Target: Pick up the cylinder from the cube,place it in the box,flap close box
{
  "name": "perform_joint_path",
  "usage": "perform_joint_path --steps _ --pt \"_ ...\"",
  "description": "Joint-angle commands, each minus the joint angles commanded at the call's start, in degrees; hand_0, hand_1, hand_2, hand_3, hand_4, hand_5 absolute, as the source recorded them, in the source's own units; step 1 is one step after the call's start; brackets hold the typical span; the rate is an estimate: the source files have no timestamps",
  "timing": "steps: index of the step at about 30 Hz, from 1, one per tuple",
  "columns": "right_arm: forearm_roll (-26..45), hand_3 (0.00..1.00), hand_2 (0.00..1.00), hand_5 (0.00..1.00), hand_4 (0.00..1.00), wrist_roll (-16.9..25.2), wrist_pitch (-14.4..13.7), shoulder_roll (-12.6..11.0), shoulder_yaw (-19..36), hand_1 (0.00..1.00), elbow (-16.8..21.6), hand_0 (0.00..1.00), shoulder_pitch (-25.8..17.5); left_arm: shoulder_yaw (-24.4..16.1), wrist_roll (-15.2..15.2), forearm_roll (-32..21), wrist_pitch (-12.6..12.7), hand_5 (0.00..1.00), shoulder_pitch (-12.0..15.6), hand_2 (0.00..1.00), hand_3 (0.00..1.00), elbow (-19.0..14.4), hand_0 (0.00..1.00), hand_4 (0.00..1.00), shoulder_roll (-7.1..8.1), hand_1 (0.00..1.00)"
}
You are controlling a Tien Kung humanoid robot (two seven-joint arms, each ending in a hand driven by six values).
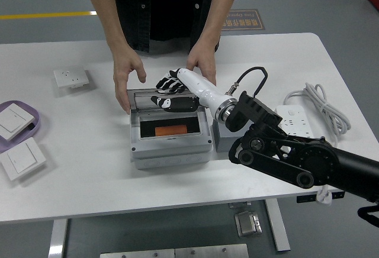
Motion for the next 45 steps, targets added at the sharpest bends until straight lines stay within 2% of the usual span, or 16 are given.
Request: perform_joint_path --steps 6,9,14,17,21,26,30,37,44,45 --pt "-6.81 0.627 0.614 0.444 0.696 -1.23 -0.99 -0.92 0.54 0.577 5.73 0.588 -2.75 -0.12 -0.06 0.03 0.1 0.294 0.06 0.566 0.645 0.19 0.635 0.712 0.0 0.624" --pt "-9.39 0.625 0.611 0.442 0.69 -1.9 -1.02 -0.62 0.08 0.576 6.68 0.587 -3.96 -0.24 -0.08 0.12 0.13 0.296 0.11 0.568 0.645 0.25 0.634 0.713 0.03 0.624" --pt "-9.9 0.625 0.611 0.442 0.69 -2.2 -0.57 -0.31 -0.34 0.576 6.49 0.587 -5.76 -0.41 -0.11 0.24 0.14 0.296 0.09 0.568 0.645 0.22 0.634 0.713 -0.01 0.624" --pt "-10.06 0.624 0.61 0.44 0.685 -2.09 -0.53 -1.15 1.49 0.575 6.76 0.565 -7.12 -0.66 -0.13 0.43 0.13 0.297 0.08 0.568 0.645 0.17 0.634 0.713 -0.05 0.625" --pt "-10.27 0.624 0.61 0.44 0.685 -1.03 -1.17 -3.77 6.36 0.575 8.25 0.565 -10.14 -1.17 -0.13 0.77 0.11 0.297 0.23 0.568 0.645 0.15 0.634 0.713 -0.13 0.625" --pt "-6.63 0.625 0.61 0.431 0.678 4.18 -3.3 -7.88 14.16 0.581 10.67 0.564 -15.77 -1.94 -0.12 1.27 0.1 0.298 0.49 0.568 0.646 0.23 0.634 0.713 -0.23 0.625" --pt "-0.89 0.626 0.609 0.425 0.673 9.99 -4.94 -9.42 21.21 0.58 9.67 0.566 -20.97 -2.77 -0.16 1.88 0.09 0.298 0.54 0.568 0.647 0.22 0.634 0.714 -0.5 0.625" --pt "10.32 0.626 0.608 0.42 0.665 19.98 -5.17 -9.37 31.88 0.57 6.31 0.568 -28.78 -4.36 -0.18 3.19 0.11 0.298 0.82 0.568 0.647 0.23 0.635 0.714 -0.63 0.625" --pt "20.53 0.632 0.609 0.401 0.669 28.25 -4.42 -8.74 39.1 0.588 3.33 0.579 -29.96 -4.62 -0.16 3.33 0.03 0.296 0.67 0.568 0.646 0.1 0.635 0.714 0.22 0.625" --pt "21.76 0.646 0.627 0.367 0.696 29.09 -4.36 -8.56 39.45 0.605 3.02 0.603 -29.96 -4.59 -0.16 3.27 0.02 0.296 0.64 0.567 0.647 0.06 0.635 0.715 0.37 0.625"
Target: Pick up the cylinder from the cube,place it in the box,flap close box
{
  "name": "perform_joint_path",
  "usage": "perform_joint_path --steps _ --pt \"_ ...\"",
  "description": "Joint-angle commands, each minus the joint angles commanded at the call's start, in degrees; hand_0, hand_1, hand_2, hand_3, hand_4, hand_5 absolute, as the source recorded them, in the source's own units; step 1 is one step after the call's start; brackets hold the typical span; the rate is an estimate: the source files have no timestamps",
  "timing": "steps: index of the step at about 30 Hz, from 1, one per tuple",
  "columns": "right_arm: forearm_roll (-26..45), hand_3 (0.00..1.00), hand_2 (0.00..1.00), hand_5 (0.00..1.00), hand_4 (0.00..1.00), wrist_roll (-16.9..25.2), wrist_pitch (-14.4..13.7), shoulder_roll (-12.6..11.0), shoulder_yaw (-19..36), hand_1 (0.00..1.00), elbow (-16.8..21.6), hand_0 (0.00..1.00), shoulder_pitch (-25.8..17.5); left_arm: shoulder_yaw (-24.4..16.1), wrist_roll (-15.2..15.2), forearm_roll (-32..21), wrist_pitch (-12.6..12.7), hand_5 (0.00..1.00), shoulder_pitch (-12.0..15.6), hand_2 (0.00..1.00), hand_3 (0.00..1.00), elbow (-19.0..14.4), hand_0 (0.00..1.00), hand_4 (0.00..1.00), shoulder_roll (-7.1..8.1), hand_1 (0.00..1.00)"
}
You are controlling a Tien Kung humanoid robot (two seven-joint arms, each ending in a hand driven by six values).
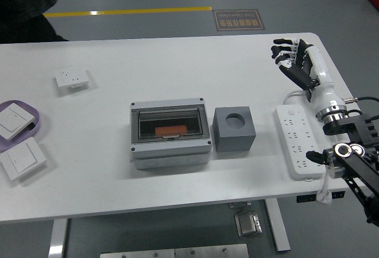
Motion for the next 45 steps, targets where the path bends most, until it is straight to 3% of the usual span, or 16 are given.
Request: perform_joint_path --steps 6,10,23,38,45 --pt "7.98 0.647 0.639 0.353 0.718 3.62 -0.02 2.34 0.29 0.619 -2.94 0.614 -0.7 2.09 0.09 -1.03 -0.01 0.296 0.3 0.569 0.646 -0.64 0.635 0.715 1.37 0.626" --pt "11.05 0.647 0.639 0.353 0.718 4.09 0.0 3.05 0.26 0.619 -3.92 0.614 -1.34 3.49 0.16 -2.32 -0.06 0.296 0.89 0.569 0.646 -0.8 0.635 0.715 1.41 0.626" --pt "6.64 0.656 0.656 0.345 0.734 3.84 -0.43 2.5 5.42 0.634 -2.25 0.652 -3.8 4.75 0.12 -3.85 -0.06 0.295 1.83 0.569 0.648 0.13 0.635 0.715 0.81 0.626" --pt "6.38 0.656 0.657 0.344 0.772 4.72 -0.42 1.76 8.92 0.632 -2.25 0.667 -4.41 3.87 0.1 -2.15 -0.02 0.295 0.89 0.568 0.647 0.12 0.636 0.714 0.66 0.625" --pt "6.92 0.656 0.656 0.345 0.776 5.33 -0.39 1.48 9.77 0.629 -2.24 0.664 -4.37 4.69 0.13 -3.12 -0.04 0.295 0.72 0.568 0.647 0.34 0.636 0.714 -0.16 0.626"
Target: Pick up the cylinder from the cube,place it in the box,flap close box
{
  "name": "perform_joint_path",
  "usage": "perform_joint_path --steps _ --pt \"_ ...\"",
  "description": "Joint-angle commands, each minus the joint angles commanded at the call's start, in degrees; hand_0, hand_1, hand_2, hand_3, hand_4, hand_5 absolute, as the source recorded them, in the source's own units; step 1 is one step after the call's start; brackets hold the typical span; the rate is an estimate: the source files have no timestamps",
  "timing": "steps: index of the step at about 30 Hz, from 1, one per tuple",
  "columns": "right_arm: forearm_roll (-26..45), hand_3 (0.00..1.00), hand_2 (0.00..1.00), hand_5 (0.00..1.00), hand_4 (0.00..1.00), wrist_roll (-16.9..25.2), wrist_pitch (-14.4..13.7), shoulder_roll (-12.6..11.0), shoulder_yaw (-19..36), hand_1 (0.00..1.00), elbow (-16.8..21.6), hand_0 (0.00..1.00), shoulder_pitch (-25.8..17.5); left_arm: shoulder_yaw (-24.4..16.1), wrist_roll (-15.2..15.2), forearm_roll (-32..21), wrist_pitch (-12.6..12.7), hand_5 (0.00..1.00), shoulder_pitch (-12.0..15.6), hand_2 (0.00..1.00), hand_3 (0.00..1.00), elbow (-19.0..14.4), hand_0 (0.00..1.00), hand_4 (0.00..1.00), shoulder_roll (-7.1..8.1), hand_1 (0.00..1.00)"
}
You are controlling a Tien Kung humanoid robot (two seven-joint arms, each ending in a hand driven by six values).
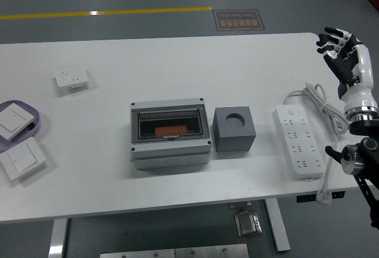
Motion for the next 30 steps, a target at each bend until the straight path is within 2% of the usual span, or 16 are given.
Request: perform_joint_path --steps 9,10,15,16,30 --pt "0.93 0.654 0.656 0.342 0.779 1.38 -0.89 -0.11 0.43 0.627 0.06 0.664 -0.09 -0.36 -0.07 0.11 0.08 0.295 -0.22 0.569 0.648 0.19 0.636 0.714 -0.37 0.625" --pt "0.86 0.683 0.662 0.336 0.781 1.36 -0.9 -0.11 0.46 0.628 0.08 0.663 -0.09 -0.36 -0.08 0.1 0.09 0.296 -0.25 0.569 0.647 0.2 0.636 0.714 -0.38 0.625" --pt "0.79 0.683 0.662 0.336 0.781 1.61 -1.16 -0.1 0.71 0.628 0.05 0.663 -0.04 0.05 -0.07 -0.07 0.1 0.296 -0.41 0.569 0.647 0.22 0.636 0.714 -0.48 0.625" --pt "0.8 0.728 0.672 0.312 0.784 1.63 -1.17 -0.11 0.76 0.636 0.05 0.668 -0.01 0.13 -0.06 -0.15 0.1 0.296 -0.43 0.569 0.653 0.24 0.636 0.714 -0.51 0.626" --pt "3.35 0.735 0.671 0.31 0.783 2.8 -0.06 0.47 0.63 0.638 -0.72 0.672 0.03 1.22 -0.02 -1.15 0.03 0.296 -0.56 0.568 0.652 0.1 0.636 0.714 -0.65 0.625"
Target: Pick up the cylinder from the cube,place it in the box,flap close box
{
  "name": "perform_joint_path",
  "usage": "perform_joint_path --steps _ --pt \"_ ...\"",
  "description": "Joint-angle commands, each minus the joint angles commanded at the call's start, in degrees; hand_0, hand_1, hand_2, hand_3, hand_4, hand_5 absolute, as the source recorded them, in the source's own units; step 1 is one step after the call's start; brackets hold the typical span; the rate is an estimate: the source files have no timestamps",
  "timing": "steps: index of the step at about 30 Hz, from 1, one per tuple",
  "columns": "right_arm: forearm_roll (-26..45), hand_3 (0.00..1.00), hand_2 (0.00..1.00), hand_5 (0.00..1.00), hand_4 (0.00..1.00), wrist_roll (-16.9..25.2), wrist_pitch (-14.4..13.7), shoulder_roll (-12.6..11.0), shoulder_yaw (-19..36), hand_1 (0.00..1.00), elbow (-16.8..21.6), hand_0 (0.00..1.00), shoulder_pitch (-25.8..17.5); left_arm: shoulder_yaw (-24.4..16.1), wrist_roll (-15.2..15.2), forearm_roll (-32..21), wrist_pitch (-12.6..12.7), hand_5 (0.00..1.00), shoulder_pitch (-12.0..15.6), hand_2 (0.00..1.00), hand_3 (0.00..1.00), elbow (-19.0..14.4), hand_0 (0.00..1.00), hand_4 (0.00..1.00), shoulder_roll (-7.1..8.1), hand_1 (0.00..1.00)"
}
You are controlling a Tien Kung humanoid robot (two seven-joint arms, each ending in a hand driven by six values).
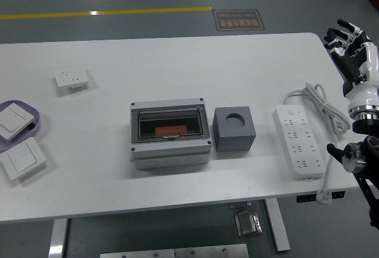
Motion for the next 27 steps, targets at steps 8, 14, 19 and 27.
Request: perform_joint_path --steps 8,14,19,27 --pt "0.42 0.734 0.671 0.286 0.783 0.07 0.14 0.11 -0.19 0.636 -0.42 0.683 0.69 0.74 0.03 -0.08 0.09 0.297 0.11 0.569 0.652 -0.03 0.636 0.714 -0.12 0.625" --pt "0.18 0.732 0.672 0.273 0.797 0.19 -0.03 0.18 -0.27 0.634 -0.42 0.691 1.05 0.37 0.06 0.42 0.1 0.297 0.09 0.569 0.653 0.04 0.636 0.715 -0.02 0.626" --pt "0.26 0.72 0.669 0.271 0.799 0.35 -0.24 0.04 -0.16 0.635 -0.48 0.695 0.78 0.05 0.0 0.47 0.07 0.3 -0.05 0.569 0.652 -0.1 0.635 0.713 0.0 0.626" --pt "0.27 0.709 0.668 0.268 0.799 0.48 -0.36 -0.27 -0.37 0.639 -0.52 0.694 0.84 -0.39 -0.02 0.65 0.06 0.296 -0.01 0.569 0.653 -0.14 0.635 0.713 0.09 0.625"
